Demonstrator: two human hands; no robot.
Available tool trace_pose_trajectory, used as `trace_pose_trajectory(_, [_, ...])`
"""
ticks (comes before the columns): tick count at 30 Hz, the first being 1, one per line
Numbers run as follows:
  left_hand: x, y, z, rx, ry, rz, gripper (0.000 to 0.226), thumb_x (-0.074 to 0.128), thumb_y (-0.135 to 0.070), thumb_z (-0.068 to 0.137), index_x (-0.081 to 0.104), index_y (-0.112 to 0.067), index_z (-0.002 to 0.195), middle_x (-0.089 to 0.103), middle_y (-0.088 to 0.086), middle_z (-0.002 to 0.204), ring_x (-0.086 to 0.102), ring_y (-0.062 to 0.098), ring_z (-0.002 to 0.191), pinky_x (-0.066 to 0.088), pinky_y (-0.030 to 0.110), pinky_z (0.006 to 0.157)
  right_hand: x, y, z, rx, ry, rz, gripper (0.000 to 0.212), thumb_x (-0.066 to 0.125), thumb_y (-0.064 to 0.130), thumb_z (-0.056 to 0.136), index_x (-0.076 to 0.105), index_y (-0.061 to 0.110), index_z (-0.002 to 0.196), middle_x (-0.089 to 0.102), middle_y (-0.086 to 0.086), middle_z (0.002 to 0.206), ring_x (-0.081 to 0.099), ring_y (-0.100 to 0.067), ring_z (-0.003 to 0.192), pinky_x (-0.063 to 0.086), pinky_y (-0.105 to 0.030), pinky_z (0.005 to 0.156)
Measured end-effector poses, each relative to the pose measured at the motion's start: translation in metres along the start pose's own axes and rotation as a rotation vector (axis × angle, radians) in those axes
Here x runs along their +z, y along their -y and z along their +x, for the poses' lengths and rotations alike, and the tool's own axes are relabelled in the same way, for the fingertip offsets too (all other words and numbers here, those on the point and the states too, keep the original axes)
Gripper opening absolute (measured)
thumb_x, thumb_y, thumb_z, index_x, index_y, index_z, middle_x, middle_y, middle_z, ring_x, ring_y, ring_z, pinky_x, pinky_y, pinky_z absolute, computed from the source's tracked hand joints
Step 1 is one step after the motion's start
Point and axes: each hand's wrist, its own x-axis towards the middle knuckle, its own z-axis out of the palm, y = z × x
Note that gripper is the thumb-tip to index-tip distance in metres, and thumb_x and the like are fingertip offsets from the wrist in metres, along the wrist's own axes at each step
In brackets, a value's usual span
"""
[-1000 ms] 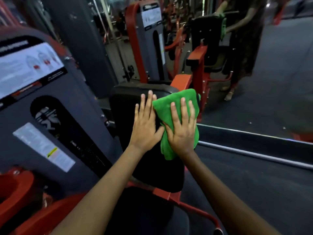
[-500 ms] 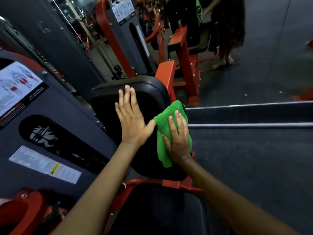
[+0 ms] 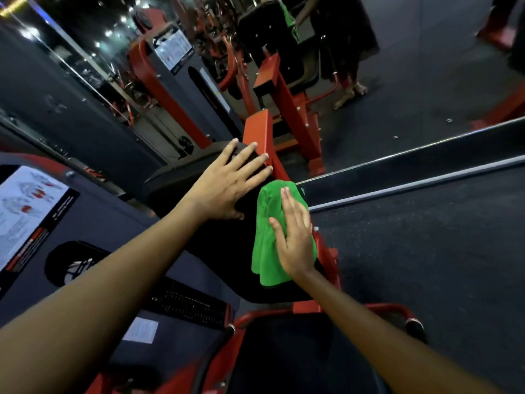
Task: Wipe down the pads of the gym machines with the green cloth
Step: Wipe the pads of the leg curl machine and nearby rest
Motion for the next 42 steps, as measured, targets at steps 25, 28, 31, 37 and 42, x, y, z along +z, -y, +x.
trace_pose_trajectory(25, [0.001,-0.010,0.007,-0.050,0.035,0.083,0.114,0.069,-0.079,0.048,0.034,-0.033,0.146,0.040,0.010,0.147,0.031,0.037,0.137,0.014,0.059,0.107,-0.012,-0.032,-0.053,0.499,-0.044,0.087,0.054,0.039,0.041,0.093,0.039,0.020,0.142,0.048,-0.004,0.140,0.039,-0.023,0.132,0.031,-0.045,0.108])
trace_pose_trajectory(28, [-0.001,-0.010,0.006,-0.045,0.039,0.070,0.113,0.071,-0.079,0.046,0.038,-0.032,0.144,0.043,0.009,0.146,0.032,0.038,0.136,0.014,0.059,0.107,-0.006,0.003,-0.021,0.345,-0.105,0.142,0.050,0.040,0.039,0.095,0.044,0.018,0.140,0.051,0.007,0.135,0.041,-0.012,0.122,0.034,-0.039,0.107])
trace_pose_trajectory(31, [-0.004,-0.010,0.006,-0.032,0.051,0.059,0.111,0.069,-0.077,0.052,0.032,-0.031,0.147,0.038,0.008,0.149,0.027,0.038,0.139,0.016,0.062,0.109,-0.005,0.020,-0.008,0.302,-0.115,0.146,0.054,0.038,0.044,0.093,0.045,0.019,0.140,0.052,0.002,0.136,0.038,-0.007,0.117,0.033,-0.035,0.101])
trace_pose_trajectory(37, [-0.012,-0.012,0.006,-0.013,0.118,-0.010,0.105,0.060,-0.072,0.071,0.007,-0.030,0.151,0.013,0.009,0.158,0.007,0.038,0.144,0.006,0.062,0.111,-0.014,-0.047,-0.047,0.674,0.004,0.139,0.044,0.047,0.031,0.098,0.051,0.004,0.134,0.054,-0.020,0.130,0.048,-0.031,0.123,0.031,-0.026,0.101])
trace_pose_trajectory(42, [-0.012,-0.011,0.006,-0.009,0.140,-0.038,0.103,0.059,-0.070,0.075,0.002,-0.029,0.151,0.008,0.010,0.158,0.002,0.039,0.144,0.004,0.063,0.111,-0.016,-0.056,-0.043,0.820,0.011,0.223,0.038,0.043,0.030,0.100,0.055,0.011,0.131,0.057,-0.014,0.125,0.046,-0.032,0.124,0.035,-0.042,0.106])
